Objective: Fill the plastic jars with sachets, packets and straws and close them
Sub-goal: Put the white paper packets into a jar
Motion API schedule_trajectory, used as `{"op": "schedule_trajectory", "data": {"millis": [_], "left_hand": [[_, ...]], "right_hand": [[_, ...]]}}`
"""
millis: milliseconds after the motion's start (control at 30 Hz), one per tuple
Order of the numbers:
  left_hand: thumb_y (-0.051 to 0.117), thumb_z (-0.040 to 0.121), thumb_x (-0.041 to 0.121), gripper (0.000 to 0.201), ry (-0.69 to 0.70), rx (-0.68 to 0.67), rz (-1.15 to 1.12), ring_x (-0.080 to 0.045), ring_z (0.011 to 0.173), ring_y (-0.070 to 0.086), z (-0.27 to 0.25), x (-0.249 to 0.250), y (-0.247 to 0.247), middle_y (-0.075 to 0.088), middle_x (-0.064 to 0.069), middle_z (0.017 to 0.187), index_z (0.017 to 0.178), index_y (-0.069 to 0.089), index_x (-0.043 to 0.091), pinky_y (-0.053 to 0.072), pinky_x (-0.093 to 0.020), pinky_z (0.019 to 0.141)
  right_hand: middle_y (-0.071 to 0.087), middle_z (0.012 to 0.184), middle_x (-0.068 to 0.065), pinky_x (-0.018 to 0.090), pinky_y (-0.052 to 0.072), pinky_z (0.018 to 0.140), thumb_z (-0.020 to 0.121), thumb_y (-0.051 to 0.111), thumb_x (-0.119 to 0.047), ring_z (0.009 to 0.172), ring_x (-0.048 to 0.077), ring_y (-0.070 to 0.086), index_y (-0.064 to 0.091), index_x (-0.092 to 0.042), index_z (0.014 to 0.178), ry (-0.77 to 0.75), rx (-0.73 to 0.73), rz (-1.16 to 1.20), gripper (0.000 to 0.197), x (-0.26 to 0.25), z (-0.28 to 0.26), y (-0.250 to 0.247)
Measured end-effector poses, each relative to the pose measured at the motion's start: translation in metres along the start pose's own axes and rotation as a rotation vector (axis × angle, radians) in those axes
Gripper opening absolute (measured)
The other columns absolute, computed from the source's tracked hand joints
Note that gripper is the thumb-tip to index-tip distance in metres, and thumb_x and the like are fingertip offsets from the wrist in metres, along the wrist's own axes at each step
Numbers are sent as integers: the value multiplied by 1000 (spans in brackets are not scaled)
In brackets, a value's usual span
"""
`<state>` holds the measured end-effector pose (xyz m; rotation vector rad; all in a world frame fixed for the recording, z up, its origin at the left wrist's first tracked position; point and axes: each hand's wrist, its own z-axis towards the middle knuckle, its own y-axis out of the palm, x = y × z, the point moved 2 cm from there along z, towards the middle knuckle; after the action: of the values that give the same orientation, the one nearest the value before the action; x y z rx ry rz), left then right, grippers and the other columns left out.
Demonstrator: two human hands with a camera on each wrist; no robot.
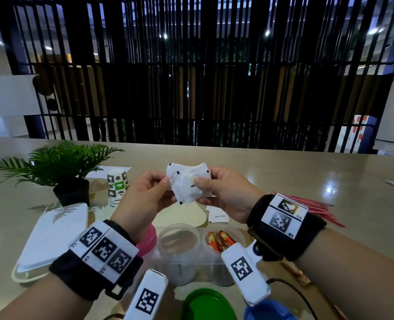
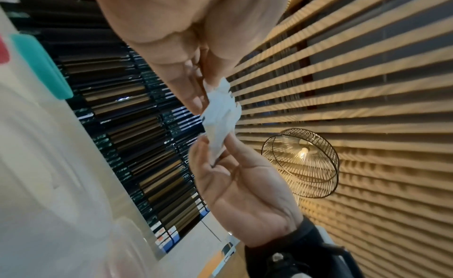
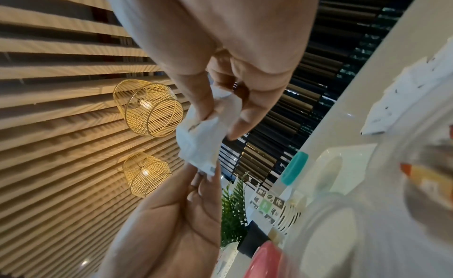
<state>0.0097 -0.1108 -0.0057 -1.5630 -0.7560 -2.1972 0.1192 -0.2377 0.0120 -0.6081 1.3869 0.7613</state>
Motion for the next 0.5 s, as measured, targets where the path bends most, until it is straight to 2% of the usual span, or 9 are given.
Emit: {"op": "schedule_trajectory", "data": {"millis": [67, 167, 233, 300, 367, 433, 500], "left_hand": [[50, 96, 4, 11, -26, -29, -53, -19, 69, 64, -4, -1, 4, 65, -12, 79, 86, 53, 6, 59, -24, 66], [55, 92, 2, 5, -89, -90, 6, -16, 64, 63, -11, -3, 5, 65, -8, 70, 88, 53, 4, 57, -26, 66], [57, 91, 0, 4, -67, -135, 276, -15, 66, 63, -11, -3, -3, 67, -9, 70, 88, 58, 2, 55, -31, 70], [57, 91, 2, 9, 77, -173, 776, -14, 77, 60, -6, -1, -17, 68, -9, 84, 91, 64, 8, 48, -34, 75], [57, 91, 8, 17, 186, -202, 1137, -10, 92, 54, -7, 2, -26, 60, 5, 100, 102, 63, 19, 40, -27, 82], [59, 91, 18, 25, 209, -239, 1286, -7, 102, 48, -13, 3, -31, 52, 9, 113, 114, 59, 26, 38, -25, 90], [63, 87, 38, 27, 172, -302, 1332, -7, 103, 51, -22, 3, -33, 51, 11, 117, 113, 57, 31, 40, -27, 94]], "right_hand": [[66, 91, 5, 23, 55, 65, 94, 56, -6, 77, 14, 63, 59, -9, 102, 20, -13, 28, 10, 2, 0, 6], [65, 87, 3, 22, 55, 63, 95, 54, -6, 76, 14, 62, 58, -11, 99, 4, -23, -17, 7, 3, -3, 12], [63, 86, 5, 28, 55, 67, 93, 56, -6, 76, 16, 60, 58, -11, 93, -69, 8, -191, 6, 3, -2, 12], [58, 82, 8, 36, 52, 70, 90, 61, -6, 74, 20, 56, 56, -15, 81, -150, 28, -424, 14, 4, -2, 12], [53, 74, 4, 38, 49, 65, 87, 64, -8, 68, 20, 52, 51, -20, 73, -203, 18, -632, 24, 7, -2, 15], [53, 71, -3, 35, 50, 67, 87, 64, -10, 67, 17, 53, 48, -25, 70, -231, -31, -809, 27, 11, -5, 20], [56, 74, -8, 27, 48, 66, 88, 60, -11, 72, 12, 57, 49, -24, 73, -257, -96, -974, 23, 16, -9, 25]]}}
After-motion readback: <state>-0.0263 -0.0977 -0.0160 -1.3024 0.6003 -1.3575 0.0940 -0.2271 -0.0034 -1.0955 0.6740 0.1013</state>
